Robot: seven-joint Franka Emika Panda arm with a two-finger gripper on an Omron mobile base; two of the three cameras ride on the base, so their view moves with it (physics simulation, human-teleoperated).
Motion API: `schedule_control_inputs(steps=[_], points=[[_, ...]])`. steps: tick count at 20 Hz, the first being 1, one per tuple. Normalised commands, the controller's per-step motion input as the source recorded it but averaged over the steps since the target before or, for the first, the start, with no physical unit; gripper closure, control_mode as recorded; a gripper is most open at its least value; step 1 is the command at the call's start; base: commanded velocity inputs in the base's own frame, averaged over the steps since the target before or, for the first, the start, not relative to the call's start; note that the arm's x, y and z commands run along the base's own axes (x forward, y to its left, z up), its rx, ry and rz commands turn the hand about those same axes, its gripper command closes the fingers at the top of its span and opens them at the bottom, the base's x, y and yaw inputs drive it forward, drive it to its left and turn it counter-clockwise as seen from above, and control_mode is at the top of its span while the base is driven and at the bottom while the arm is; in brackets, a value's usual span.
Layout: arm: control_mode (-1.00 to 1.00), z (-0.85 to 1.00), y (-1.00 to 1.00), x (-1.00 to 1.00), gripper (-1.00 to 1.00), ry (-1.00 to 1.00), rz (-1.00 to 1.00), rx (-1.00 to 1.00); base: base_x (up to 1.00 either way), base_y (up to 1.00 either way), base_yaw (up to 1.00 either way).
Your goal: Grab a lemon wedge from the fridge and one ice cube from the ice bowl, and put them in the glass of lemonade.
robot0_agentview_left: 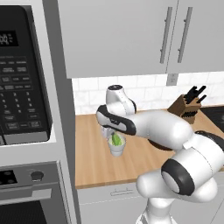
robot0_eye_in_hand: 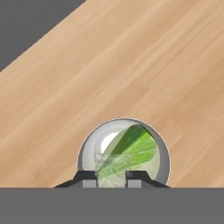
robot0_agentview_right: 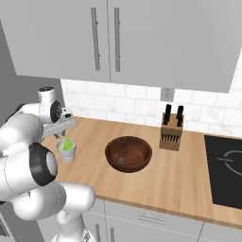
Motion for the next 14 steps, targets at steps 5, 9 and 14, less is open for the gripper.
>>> schedule_control_inputs(steps=[5, 9, 14], points=[[-1.0, -0.2, -0.09, -0.04, 1.0, 0.0, 0.0, 0.0, 0.0, 0.0, 0.0], [-1.0, -0.35, -0.2, 0.0, 1.0, 0.0, 0.0, 0.01, 0.0, 0.0, 0.0], [-1.0, -0.06, -0.04, 0.0, 1.0, 0.0, 0.0, 0.0, 0.0, 0.0, 0.0]])
